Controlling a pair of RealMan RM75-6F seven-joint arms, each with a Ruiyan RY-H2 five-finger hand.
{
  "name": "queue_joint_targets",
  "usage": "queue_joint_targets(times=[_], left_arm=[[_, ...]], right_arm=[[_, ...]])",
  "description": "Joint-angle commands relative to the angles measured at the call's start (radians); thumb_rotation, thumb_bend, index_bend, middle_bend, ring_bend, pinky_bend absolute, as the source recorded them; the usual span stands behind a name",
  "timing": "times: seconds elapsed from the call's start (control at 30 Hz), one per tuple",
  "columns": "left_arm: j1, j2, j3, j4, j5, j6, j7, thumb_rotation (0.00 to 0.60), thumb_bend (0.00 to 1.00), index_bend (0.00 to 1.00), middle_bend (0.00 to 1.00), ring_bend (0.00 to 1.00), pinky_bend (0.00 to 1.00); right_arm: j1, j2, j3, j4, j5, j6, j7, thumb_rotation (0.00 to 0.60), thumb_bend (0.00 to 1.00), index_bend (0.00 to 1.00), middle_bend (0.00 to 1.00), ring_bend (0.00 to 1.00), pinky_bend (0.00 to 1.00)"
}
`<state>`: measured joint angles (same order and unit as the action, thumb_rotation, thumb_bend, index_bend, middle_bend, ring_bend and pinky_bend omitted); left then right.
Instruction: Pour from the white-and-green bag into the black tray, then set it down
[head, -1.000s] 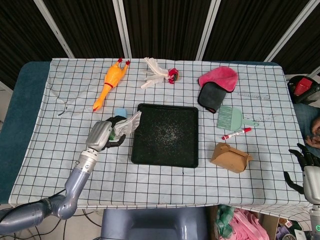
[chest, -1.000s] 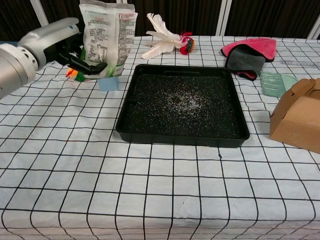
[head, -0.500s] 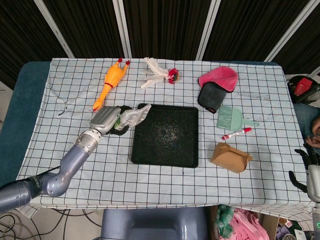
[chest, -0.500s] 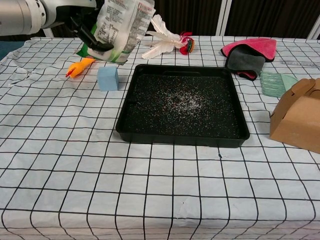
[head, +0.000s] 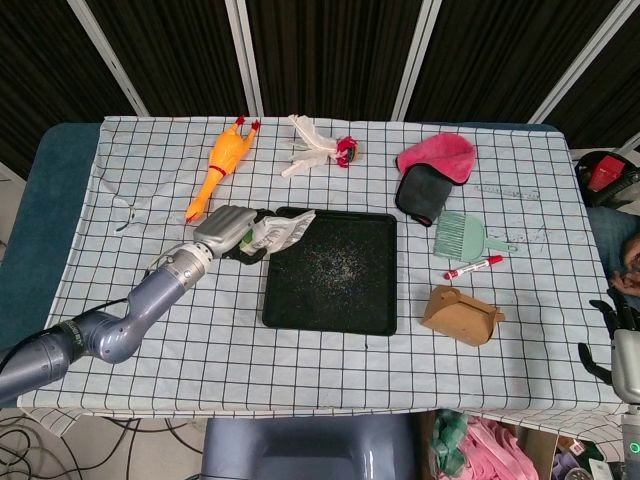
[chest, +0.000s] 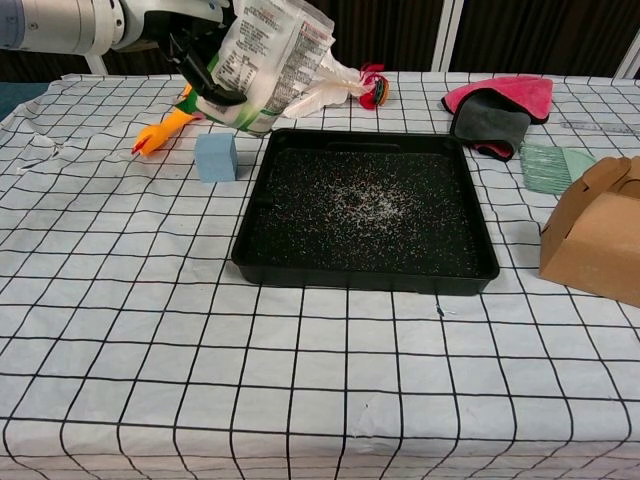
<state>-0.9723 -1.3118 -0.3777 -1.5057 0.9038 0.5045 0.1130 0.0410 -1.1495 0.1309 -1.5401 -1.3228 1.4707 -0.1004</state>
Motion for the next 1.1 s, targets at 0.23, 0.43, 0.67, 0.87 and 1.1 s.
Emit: queue_joint_targets(times=[0.23, 0.43, 0.67, 0.87, 1.1], left_arm=[[-0.147, 0.058, 0.136, -0.068, -0.265, 0.034, 0.119, 0.6, 0.72, 0.42, 0.45, 0.35, 0.5], [-0.25, 0.061, 0.225, -0.051, -0.403, 0.022, 0.187, 0.6, 0.72, 0.42, 0.45, 0.36, 0.51], [-0.323, 0.061, 0.275, -0.071, -0.506, 0.043, 0.204, 0.6, 0.72, 0.42, 0.45, 0.36, 0.52], [-0.373, 0.054, 0.313, -0.079, -0.563, 0.057, 0.22, 0.6, 0.72, 0.42, 0.45, 0.36, 0.52], [-0.428, 0.042, 0.346, -0.086, -0.614, 0.073, 0.247, 0.6, 0.72, 0.43, 0.46, 0.36, 0.52]], right_arm=[[-0.001, 0.002, 0.001, 0.002, 0.0, 0.0, 0.007, 0.6, 0.29, 0.21, 0.1, 0.19, 0.23], [0.002, -0.001, 0.003, 0.01, 0.009, -0.012, 0.009, 0.6, 0.29, 0.21, 0.1, 0.19, 0.23], [0.002, 0.0, 0.006, 0.014, 0.013, -0.012, 0.014, 0.6, 0.29, 0.21, 0.1, 0.19, 0.23], [0.001, 0.001, 0.008, 0.016, 0.014, -0.012, 0.022, 0.6, 0.29, 0.21, 0.1, 0.19, 0.23], [0.002, 0.001, 0.008, 0.016, 0.013, -0.014, 0.025, 0.6, 0.29, 0.21, 0.1, 0.19, 0.23]])
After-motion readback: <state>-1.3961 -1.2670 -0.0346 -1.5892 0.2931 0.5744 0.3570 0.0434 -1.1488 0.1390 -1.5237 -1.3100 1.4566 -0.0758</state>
